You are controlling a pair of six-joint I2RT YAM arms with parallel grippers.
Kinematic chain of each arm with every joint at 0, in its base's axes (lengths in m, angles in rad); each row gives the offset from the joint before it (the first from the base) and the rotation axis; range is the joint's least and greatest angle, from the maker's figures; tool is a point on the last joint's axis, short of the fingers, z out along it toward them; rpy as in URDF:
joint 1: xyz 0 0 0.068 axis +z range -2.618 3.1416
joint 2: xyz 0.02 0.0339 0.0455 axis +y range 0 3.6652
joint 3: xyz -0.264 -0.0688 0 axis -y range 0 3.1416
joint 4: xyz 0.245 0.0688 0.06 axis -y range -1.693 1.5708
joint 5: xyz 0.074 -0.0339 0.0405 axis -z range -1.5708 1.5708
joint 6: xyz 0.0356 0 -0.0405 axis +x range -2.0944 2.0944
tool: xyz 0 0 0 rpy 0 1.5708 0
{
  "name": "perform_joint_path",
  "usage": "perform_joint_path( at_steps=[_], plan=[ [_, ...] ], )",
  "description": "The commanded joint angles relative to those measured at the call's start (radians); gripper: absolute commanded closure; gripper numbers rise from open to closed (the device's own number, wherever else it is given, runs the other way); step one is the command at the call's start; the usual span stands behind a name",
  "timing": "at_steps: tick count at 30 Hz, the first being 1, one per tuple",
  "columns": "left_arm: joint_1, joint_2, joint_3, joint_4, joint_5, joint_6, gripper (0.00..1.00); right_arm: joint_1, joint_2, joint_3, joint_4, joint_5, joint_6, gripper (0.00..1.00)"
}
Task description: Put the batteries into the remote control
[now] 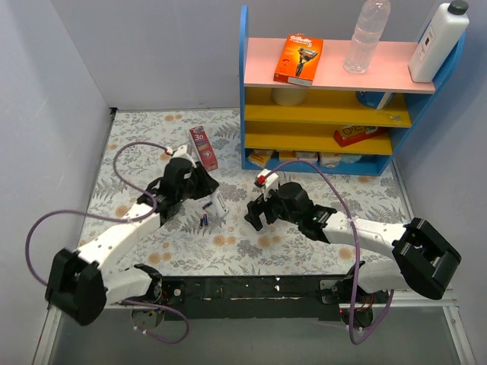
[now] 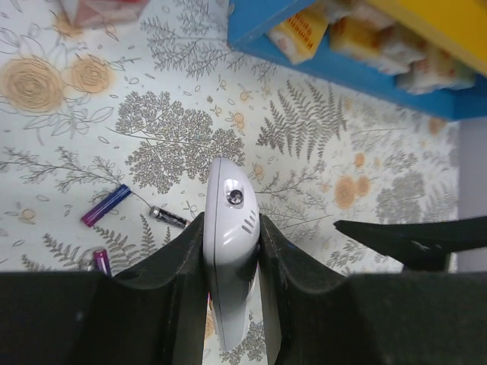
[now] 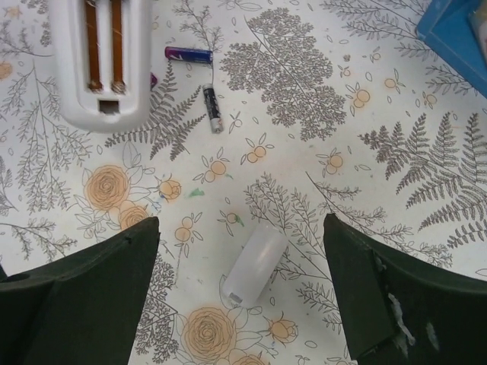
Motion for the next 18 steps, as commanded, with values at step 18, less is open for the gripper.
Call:
perform_joint_path(
  at_steps=[18],
  plan=[
    [0.130,-0.879,-0.277,-0.196,-0.160,-0.068,1.00,0.005,0.393,0.518,-0.298,-0.078,-0.113,0.16]
  ],
)
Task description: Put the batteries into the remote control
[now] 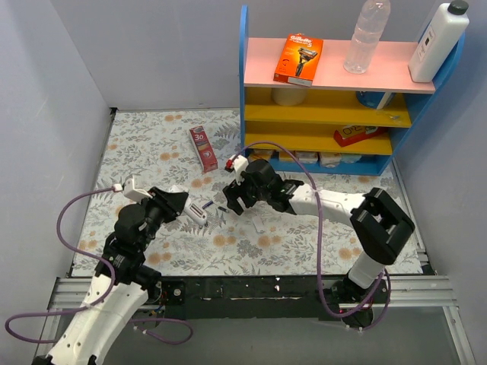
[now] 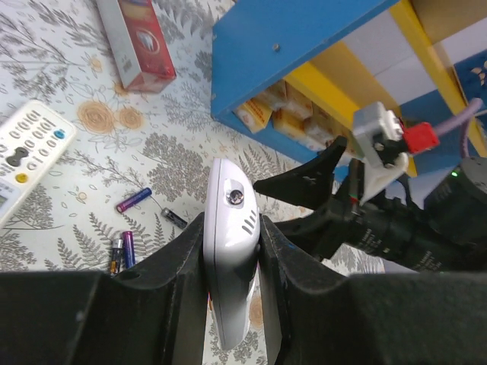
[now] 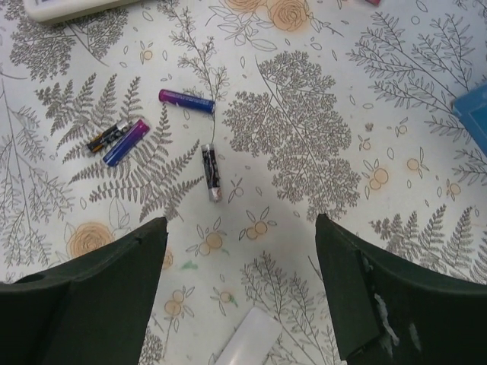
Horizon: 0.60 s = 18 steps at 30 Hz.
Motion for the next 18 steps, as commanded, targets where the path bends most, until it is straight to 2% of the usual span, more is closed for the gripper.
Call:
perform_joint_path(
  at_steps=[1,6,18],
  plan=[
    [0.004,-0.073,0.051,-0.132,-0.134,0.022,1.00,0.012,0.091,0.139,-0.086,-0.011,-0.027,0.17],
    [0.006,-0.113,0.079,-0.204,-0.156,0.022,1.00,0.033,0.205,0.263,-0.160,-0.009,-0.036,0.29],
    [0.006,-0.161,0.062,-0.238,-0.125,-0.011,1.00,0.082,0.345,0.382,-0.263,0.044,-0.067,0.43]
  ],
)
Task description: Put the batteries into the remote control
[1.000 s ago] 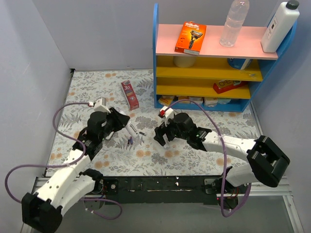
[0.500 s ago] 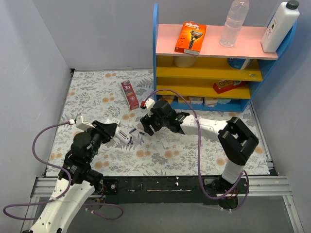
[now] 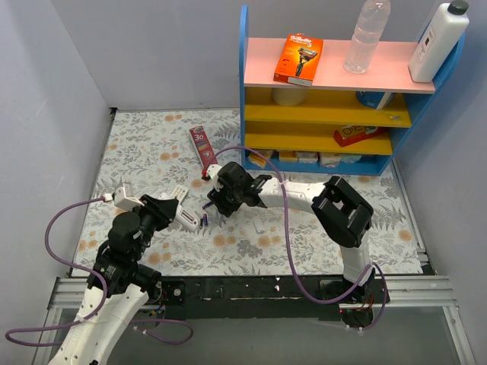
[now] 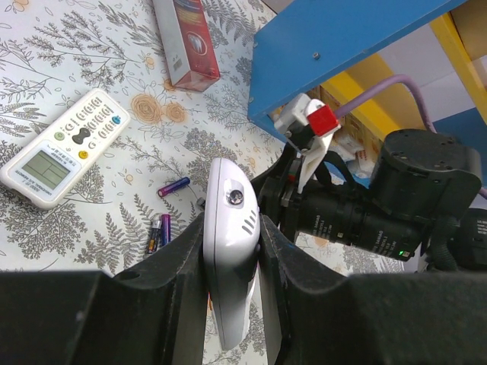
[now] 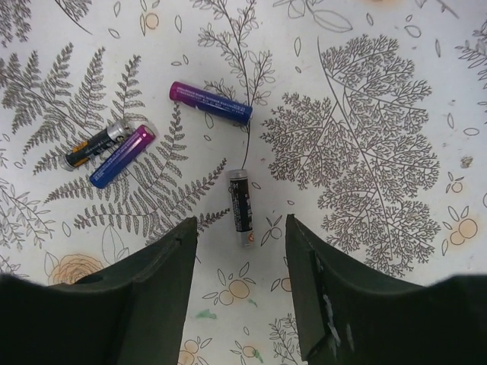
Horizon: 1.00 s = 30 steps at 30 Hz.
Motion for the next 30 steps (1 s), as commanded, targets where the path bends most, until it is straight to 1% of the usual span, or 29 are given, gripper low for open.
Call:
perform_joint_path(
  at_steps=[1,2,5,7,9,11,13,14,15,16,18,20,21,23,26,30],
  plan=[
    [0.004,-0.021,0.014,-0.014,0.000,-0.014,1.00,0.018,0.023,0.055,-0.040,0.036,-0.043,0.45],
    [0.004,-0.021,0.013,-0.014,0.003,-0.015,1.00,0.021,0.032,0.059,-0.040,0.036,-0.043,0.48],
    [0.004,-0.017,0.011,-0.013,0.008,-0.018,1.00,0.027,0.049,0.066,-0.045,0.036,-0.049,0.49],
    [0.004,-0.018,0.007,-0.010,0.011,-0.020,1.00,0.034,0.058,0.074,-0.053,0.074,-0.057,0.49],
    [0.004,-0.015,0.007,-0.003,0.017,-0.021,1.00,0.037,0.069,0.075,-0.062,0.092,-0.063,0.50],
    [0.004,-0.011,0.007,0.003,0.022,-0.020,1.00,0.042,0.075,0.075,-0.063,0.103,-0.074,0.54],
    [0.004,-0.008,0.004,0.007,0.026,-0.020,1.00,0.048,0.078,0.072,-0.071,0.120,-0.086,0.58],
    [0.004,-0.006,0.002,0.013,0.029,-0.020,1.00,0.050,0.078,0.072,-0.073,0.128,-0.091,0.65],
    [0.005,-0.003,0.001,0.016,0.032,-0.020,1.00,0.051,0.077,0.071,-0.076,0.141,-0.094,0.67],
    [0.004,-0.001,-0.001,0.020,0.036,-0.018,1.00,0.053,0.073,0.068,-0.086,0.149,-0.097,0.71],
    [0.004,0.002,-0.007,0.033,0.048,-0.020,1.00,0.054,0.067,0.062,-0.094,0.167,-0.101,0.73],
    [0.004,0.008,-0.012,0.053,0.063,-0.020,1.00,0.057,0.052,0.045,-0.097,0.172,-0.106,0.82],
    [0.004,0.012,-0.015,0.059,0.071,-0.018,1.00,0.057,0.046,0.037,-0.100,0.175,-0.104,0.83],
    [0.004,0.023,-0.028,0.090,0.088,-0.017,1.00,0.057,0.020,0.013,-0.100,0.178,-0.104,0.92],
    [0.004,0.043,-0.050,0.139,0.129,-0.015,1.00,0.057,-0.023,-0.026,-0.100,0.181,-0.097,0.99],
    [0.004,0.069,-0.085,0.223,0.184,-0.021,1.00,0.057,-0.086,-0.076,-0.094,0.184,-0.077,0.99]
  ],
)
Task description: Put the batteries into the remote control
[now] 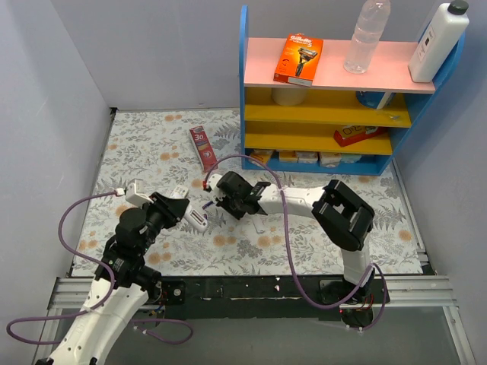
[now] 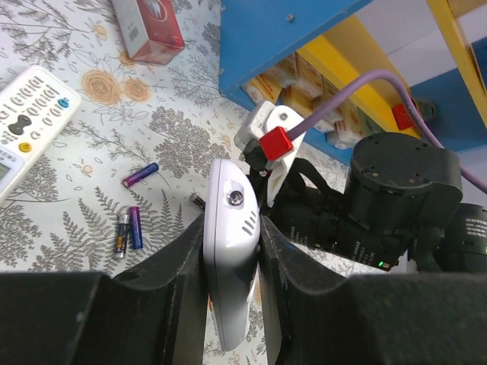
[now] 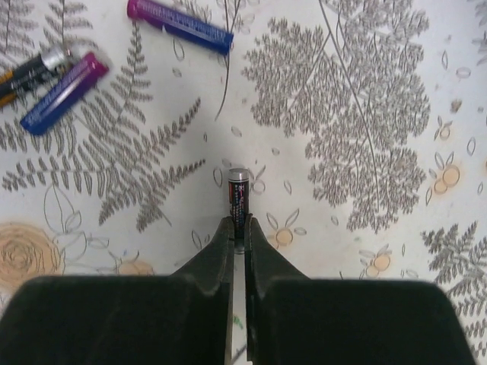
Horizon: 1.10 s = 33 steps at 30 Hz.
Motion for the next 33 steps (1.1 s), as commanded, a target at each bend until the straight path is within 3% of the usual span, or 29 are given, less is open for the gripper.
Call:
perform_joint_path(
  at_steps=[1,7,16,23,33],
  plan=[
    [0.004,0.028,-0.041,0.144,0.081,-0.009,1.00,0.002,-0.102,-0.055,-0.027,0.016,0.027,0.99],
    [0.005,0.111,-0.139,0.340,0.201,-0.060,1.00,0.002,-0.225,-0.106,-0.045,0.018,0.102,0.99],
    [0.004,0.306,-0.315,0.789,0.315,-0.179,1.00,0.002,-0.437,-0.143,-0.086,0.005,0.225,0.99],
    [0.004,0.494,-0.340,1.056,0.362,-0.219,1.00,0.002,-0.517,-0.153,-0.115,-0.053,0.294,0.99],
    [0.001,0.683,-0.312,1.262,0.399,-0.290,1.00,0.004,-0.518,-0.124,-0.171,-0.159,0.376,0.99]
  ],
)
